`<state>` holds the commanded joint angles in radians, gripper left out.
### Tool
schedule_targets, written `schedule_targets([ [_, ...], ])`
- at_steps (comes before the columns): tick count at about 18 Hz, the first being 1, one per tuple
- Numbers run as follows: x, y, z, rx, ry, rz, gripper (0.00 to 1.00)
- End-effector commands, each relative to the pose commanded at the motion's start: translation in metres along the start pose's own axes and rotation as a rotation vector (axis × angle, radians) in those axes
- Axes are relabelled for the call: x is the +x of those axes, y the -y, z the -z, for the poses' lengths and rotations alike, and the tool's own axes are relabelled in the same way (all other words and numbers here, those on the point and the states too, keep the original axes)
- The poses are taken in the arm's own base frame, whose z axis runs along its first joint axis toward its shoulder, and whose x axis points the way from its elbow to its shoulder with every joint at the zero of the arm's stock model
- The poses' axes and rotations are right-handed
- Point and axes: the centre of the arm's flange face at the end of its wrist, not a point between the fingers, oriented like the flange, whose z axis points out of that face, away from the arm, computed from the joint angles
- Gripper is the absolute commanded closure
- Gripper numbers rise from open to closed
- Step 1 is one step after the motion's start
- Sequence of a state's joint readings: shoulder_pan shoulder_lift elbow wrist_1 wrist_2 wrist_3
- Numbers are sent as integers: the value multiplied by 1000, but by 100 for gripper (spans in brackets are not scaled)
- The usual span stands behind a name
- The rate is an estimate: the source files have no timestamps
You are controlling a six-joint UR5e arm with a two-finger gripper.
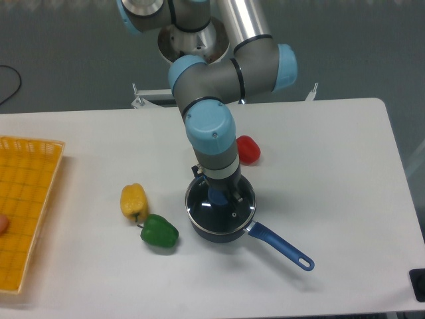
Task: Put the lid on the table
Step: 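Descend onto the lid knob and close the gripper around it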
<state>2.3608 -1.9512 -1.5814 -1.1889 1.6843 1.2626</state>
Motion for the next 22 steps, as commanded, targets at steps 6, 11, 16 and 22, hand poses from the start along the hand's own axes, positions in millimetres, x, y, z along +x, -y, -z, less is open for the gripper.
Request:
schedule_targets([
  [6, 5, 1, -5, -14, -10, -32, 0],
  [11, 7, 7, -13, -19, -20, -43, 0],
  [16, 12, 6, -20, -27, -35, -45, 0],
  [22, 12, 2, -23, -69, -30, -47, 27],
])
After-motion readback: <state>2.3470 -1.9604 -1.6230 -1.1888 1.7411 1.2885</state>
